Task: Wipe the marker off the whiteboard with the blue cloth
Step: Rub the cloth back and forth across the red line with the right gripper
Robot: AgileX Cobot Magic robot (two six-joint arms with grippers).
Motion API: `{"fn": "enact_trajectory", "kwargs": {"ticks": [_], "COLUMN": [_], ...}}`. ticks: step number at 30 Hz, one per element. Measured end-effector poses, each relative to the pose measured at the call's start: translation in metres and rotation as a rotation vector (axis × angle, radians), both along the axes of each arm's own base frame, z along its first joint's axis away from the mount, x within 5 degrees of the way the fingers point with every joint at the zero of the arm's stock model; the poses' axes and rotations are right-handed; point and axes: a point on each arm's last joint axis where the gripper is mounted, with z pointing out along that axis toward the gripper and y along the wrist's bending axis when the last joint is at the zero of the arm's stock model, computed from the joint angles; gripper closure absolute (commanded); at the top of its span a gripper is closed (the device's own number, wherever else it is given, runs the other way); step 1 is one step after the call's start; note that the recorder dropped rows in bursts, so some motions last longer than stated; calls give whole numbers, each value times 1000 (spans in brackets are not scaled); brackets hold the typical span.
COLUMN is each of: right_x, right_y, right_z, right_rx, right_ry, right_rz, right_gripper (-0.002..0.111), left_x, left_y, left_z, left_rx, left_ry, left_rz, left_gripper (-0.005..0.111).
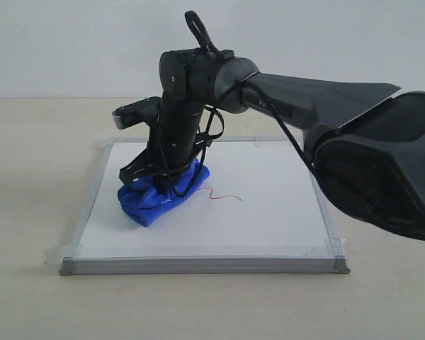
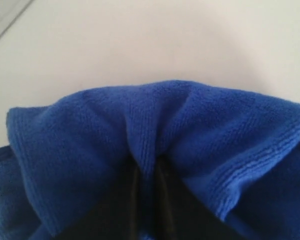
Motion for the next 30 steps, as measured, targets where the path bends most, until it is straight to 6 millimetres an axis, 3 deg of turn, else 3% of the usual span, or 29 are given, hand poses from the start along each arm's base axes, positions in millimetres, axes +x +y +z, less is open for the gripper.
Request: {"fn": "enact_trajectory", "kwargs": {"ticks": [4,12,16,18,23,27,28,30], "right_x": [8,29,25,24,12,-12,-28,-41], "right_y": [-20,-97,-114,-112,-84,-41,-17,0], "right_z": [1,-7,-13,-13,-12,-11,-11,-10], "right_rx": [-44,-45,-30,-19,-36,-97,-108,-129], "right_ry": [15,110,145,144,118,88,89,83], "right_rz": [-49,-275,-324,-317,-185,32,127,200], "right_gripper": [108,108,108,108,108,108,108,108], "left_x": [0,0,0,0,0,0,0,0], "left_y": [0,0,0,0,0,0,0,0], "left_z": [0,0,0,0,0,0,0,0], "left_rx": [0,0,0,0,0,0,0,0], "left_ry": [0,0,0,0,0,0,0,0], "left_rz": [0,0,0,0,0,0,0,0], "left_gripper": [102,102,102,102,102,102,102,102]}}
